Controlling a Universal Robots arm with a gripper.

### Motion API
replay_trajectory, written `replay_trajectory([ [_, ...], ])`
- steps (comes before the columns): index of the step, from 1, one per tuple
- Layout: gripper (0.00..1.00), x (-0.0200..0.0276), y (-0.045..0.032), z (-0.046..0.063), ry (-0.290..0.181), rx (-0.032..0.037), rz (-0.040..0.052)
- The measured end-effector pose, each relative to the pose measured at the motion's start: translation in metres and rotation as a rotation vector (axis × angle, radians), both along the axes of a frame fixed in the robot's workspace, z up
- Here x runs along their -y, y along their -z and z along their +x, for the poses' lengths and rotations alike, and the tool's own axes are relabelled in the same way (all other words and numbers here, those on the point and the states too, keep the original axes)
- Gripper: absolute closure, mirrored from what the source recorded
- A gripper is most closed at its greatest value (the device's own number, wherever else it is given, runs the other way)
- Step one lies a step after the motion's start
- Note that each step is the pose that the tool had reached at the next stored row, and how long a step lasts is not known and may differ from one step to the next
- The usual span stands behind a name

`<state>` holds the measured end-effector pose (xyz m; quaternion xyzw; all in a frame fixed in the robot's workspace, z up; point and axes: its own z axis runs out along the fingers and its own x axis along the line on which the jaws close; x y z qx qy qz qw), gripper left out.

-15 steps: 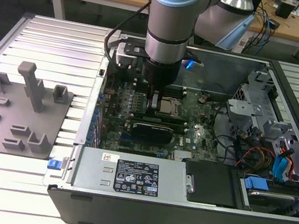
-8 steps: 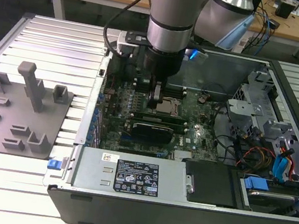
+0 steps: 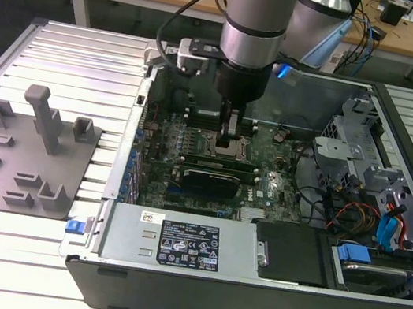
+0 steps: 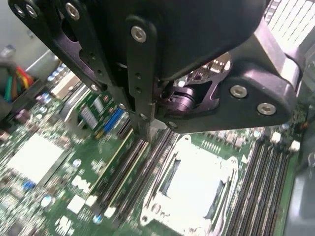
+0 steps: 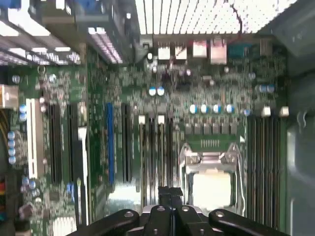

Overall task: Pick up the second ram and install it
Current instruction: 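Press down the second ram until it locks into place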

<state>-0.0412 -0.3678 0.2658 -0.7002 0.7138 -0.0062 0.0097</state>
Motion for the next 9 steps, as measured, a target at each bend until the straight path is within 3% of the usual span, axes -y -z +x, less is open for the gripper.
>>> replay_trajectory([
  [1, 0.92, 0.0, -0.0003, 0.0041, 0.0, 0.0, 0.0],
  [9, 0.92, 0.0, -0.0035, 0.0041, 0.0, 0.0001, 0.0001],
])
